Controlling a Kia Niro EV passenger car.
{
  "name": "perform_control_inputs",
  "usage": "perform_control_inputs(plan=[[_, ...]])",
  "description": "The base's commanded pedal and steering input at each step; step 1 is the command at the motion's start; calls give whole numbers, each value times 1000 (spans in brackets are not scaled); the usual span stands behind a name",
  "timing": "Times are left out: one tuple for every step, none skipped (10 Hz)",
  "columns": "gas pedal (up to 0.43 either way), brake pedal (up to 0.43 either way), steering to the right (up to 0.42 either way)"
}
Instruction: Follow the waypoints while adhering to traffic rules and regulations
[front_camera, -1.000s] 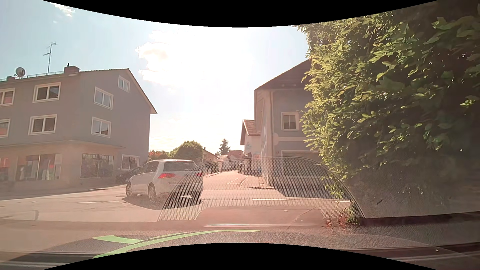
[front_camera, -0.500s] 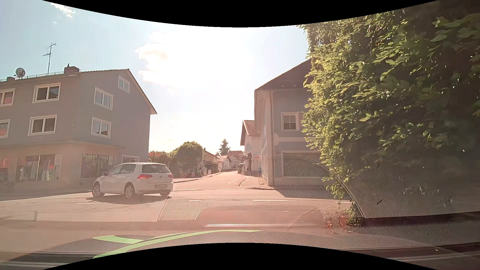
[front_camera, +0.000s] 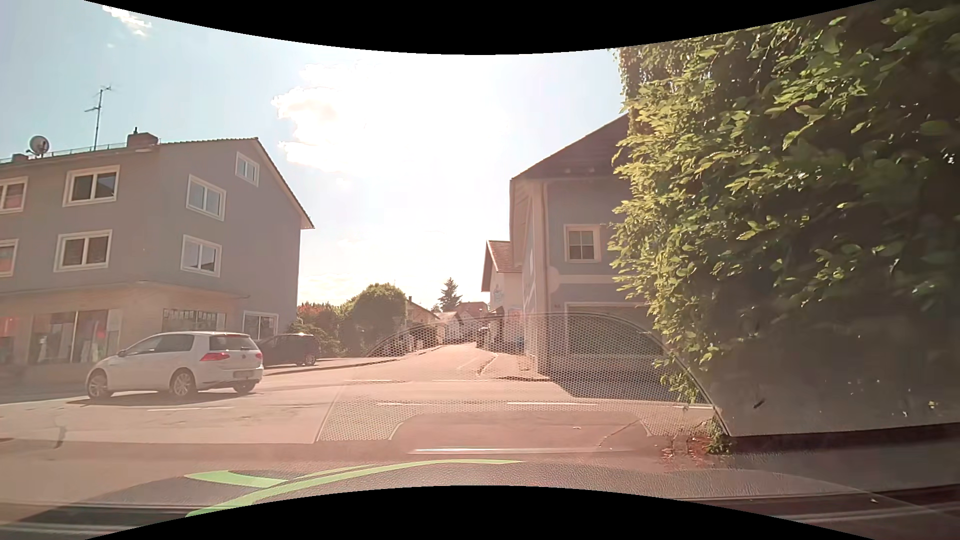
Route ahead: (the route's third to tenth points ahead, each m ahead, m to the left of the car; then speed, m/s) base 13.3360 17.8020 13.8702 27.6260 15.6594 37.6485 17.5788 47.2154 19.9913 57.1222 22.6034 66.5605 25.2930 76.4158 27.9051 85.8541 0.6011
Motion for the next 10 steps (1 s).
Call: perform_control_inputs(plan=[[248,0,-98],[248,0,-97],[248,0,-95],[248,0,-94],[248,0,-93],[248,0,-92],[248,0,-92],[240,0,-92],[240,0,-91],[220,0,-89]])
